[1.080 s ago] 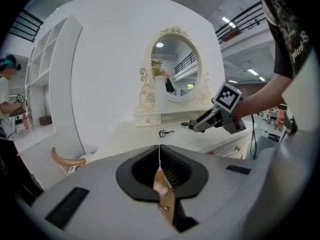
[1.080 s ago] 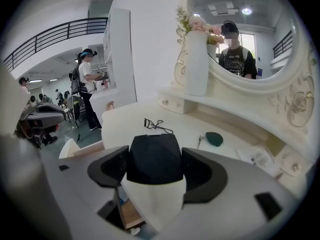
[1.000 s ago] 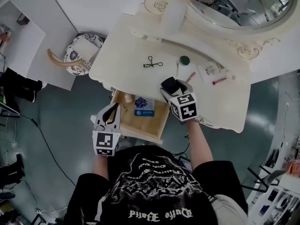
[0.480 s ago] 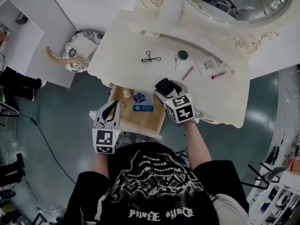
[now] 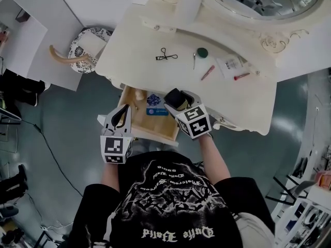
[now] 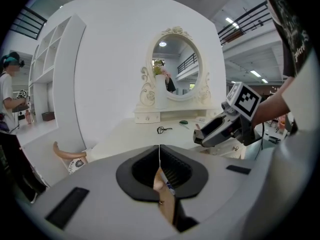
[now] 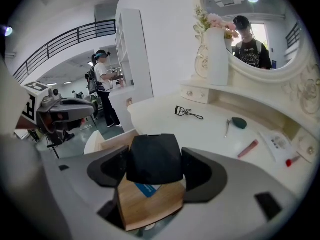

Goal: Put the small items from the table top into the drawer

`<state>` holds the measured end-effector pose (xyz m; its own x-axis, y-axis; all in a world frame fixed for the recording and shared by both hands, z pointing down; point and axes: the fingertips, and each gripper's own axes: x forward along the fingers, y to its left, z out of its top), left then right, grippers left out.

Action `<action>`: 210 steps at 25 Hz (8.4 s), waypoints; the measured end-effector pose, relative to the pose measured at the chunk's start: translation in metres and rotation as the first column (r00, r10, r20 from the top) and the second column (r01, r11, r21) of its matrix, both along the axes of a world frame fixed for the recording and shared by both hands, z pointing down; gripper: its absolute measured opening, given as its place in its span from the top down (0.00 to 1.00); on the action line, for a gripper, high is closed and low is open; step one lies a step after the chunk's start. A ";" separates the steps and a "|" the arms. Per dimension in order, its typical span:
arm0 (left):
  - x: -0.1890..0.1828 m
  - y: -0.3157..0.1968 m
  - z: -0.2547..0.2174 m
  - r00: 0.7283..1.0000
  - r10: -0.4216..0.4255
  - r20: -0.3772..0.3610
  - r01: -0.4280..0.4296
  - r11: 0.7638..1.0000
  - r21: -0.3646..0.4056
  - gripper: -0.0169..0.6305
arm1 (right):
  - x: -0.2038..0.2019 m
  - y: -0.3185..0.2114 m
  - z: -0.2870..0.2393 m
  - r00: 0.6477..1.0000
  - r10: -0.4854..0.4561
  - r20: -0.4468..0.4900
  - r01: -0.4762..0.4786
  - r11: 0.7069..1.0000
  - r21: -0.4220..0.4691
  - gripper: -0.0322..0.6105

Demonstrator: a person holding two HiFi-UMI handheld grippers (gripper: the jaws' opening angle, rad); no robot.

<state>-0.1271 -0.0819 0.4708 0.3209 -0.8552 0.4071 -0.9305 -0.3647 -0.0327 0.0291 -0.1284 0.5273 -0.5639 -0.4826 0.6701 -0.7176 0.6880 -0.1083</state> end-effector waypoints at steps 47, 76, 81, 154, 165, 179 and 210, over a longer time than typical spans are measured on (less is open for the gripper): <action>-0.086 0.019 0.005 0.978 -0.204 -0.038 0.203 0.978 -0.040 0.95 | -0.113 0.071 0.101 0.899 -0.432 -0.073 0.408 0.887 -0.216 0.43; -0.112 -0.011 0.005 0.969 -0.233 -0.088 0.226 0.971 -0.076 0.95 | -0.123 0.079 0.156 0.837 -0.539 -0.092 0.479 0.805 -0.350 0.43; -0.116 -0.012 0.010 0.969 -0.227 -0.097 0.218 0.972 -0.092 0.95 | -0.123 0.084 0.164 0.822 -0.559 -0.109 0.492 0.793 -0.359 0.43; -0.039 0.000 0.016 0.991 -0.077 -0.114 0.067 0.993 -0.094 0.95 | -0.066 0.048 0.046 0.984 -0.166 0.062 0.170 0.983 -0.062 0.43; 0.005 0.006 0.003 0.990 0.010 -0.139 -0.016 0.999 -0.043 0.95 | -0.012 0.054 0.007 0.990 -0.002 0.140 0.004 1.000 -0.008 0.43; 0.070 0.009 -0.016 0.978 0.148 -0.144 -0.146 0.989 0.021 0.95 | 0.069 0.080 -0.023 0.964 0.184 0.194 -0.198 0.979 0.052 0.53; 0.136 0.034 -0.009 0.949 0.264 -0.173 -0.263 0.964 0.024 0.95 | 0.138 0.117 -0.041 0.940 0.306 0.151 -0.333 0.922 0.200 0.90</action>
<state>0.0087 -0.0475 0.4615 0.6003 -0.7310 0.3244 -0.7927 -0.5978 0.1197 0.1669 -0.0111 0.4866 -0.4216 -0.7773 0.4670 -0.8948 0.4400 -0.0755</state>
